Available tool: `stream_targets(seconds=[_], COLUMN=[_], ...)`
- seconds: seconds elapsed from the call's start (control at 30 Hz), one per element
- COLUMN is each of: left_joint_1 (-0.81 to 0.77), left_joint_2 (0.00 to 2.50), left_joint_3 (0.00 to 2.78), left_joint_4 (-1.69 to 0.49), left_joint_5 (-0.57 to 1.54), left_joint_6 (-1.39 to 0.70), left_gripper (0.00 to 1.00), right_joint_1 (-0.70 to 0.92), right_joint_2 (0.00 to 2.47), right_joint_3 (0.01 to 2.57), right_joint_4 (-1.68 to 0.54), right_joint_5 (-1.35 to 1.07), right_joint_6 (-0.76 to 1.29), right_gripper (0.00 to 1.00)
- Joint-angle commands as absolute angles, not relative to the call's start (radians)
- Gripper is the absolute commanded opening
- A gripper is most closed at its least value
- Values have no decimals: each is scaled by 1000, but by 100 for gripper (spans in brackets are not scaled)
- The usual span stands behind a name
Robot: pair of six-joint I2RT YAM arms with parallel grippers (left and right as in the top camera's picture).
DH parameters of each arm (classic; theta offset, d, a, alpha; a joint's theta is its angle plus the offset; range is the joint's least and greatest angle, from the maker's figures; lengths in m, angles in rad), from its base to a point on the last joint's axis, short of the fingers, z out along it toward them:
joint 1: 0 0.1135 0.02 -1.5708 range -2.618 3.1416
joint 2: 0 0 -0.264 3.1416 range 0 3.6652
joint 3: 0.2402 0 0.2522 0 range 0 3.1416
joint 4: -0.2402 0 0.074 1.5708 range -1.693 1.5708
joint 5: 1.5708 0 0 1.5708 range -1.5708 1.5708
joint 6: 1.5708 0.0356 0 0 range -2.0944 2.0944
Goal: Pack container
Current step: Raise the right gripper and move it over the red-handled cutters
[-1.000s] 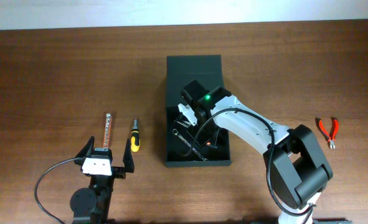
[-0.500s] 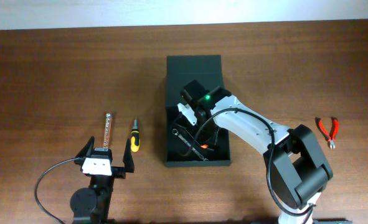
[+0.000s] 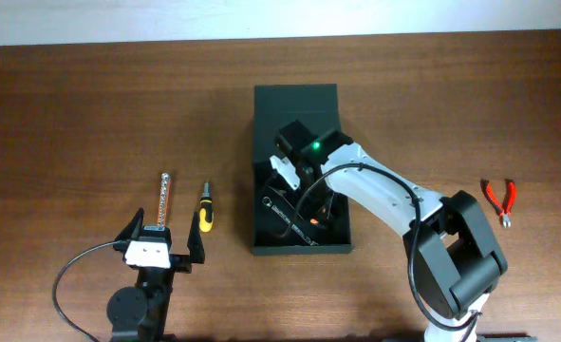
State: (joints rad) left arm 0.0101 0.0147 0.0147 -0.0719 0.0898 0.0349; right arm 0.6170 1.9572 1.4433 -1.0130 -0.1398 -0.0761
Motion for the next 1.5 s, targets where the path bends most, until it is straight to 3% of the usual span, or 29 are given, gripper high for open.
stream_targets(seconds=[0.0,0.17,0.27,0.3,0.47,0.73,0.93,1.1,1.23,1.47], left_joint_1=[17,17,17,17,17,17,17,17,17,17], left_joint_2=[6,6,6,6,6,6,6,6,6,6], left_joint_3=[9,9,9,9,9,9,9,9,9,9], left_joint_4=[-75,-75,-75,-75,-75,-75,-75,-75,-75,-75], left_joint_5=[83,83,83,83,83,83,83,83,83,83], left_joint_6=[50,50,50,50,50,50,50,50,50,50], left_gripper=[99,99,99,99,99,99,99,99,99,99], right_joint_1=[620,620,614,608,545,305,78,-66,-151,-233], right_joint_2=[1955,1955,1955,1955,1951,1927,1885,1874,1874,1872], right_joint_3=[1564,1754,1882,1924,2101,2252,2249,2248,2224,2131], right_joint_4=[-1053,-1188,-1277,-1307,-1441,-1699,-1699,-1699,-1699,-1654], right_joint_5=[-112,53,184,219,279,405,278,167,-79,-39], right_joint_6=[-75,-75,-75,-74,-55,167,173,49,-141,-284], right_gripper=[49,76,97,99,99,99,99,99,99,99])
